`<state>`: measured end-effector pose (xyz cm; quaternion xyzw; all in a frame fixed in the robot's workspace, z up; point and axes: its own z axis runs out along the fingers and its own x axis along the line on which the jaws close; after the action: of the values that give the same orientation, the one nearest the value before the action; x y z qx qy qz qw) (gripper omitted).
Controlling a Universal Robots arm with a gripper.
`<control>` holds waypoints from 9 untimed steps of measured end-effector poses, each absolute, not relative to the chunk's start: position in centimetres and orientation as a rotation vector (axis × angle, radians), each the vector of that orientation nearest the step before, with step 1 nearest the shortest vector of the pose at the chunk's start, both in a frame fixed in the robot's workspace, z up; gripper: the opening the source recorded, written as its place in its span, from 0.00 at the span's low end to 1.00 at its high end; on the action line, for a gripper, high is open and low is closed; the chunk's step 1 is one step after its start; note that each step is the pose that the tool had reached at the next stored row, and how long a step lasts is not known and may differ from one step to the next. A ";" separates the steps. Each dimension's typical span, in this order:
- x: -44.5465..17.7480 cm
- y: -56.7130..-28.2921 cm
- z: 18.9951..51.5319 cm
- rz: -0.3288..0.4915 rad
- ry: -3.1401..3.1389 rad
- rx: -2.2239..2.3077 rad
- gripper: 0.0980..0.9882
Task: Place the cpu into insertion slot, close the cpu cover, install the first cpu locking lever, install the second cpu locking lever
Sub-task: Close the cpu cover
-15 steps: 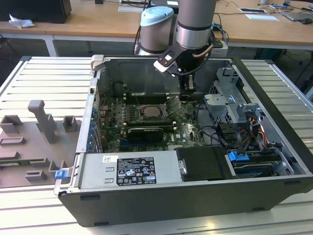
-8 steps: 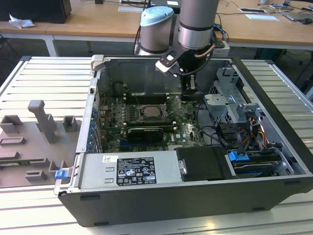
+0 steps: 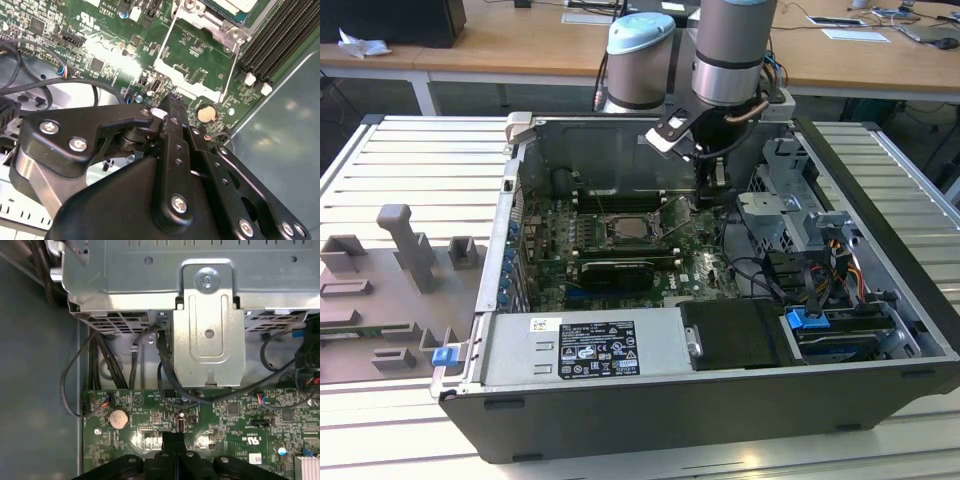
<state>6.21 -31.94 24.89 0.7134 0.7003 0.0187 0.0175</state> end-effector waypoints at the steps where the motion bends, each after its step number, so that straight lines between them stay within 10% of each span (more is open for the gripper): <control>1: 6.2 -31.9 24.8 0.036 2.186 2.227 0.01; 9: 5.7 -31.9 24.8 0.015 2.195 2.236 0.01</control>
<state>5.72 -31.94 24.84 0.7136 0.7005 0.0047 0.0038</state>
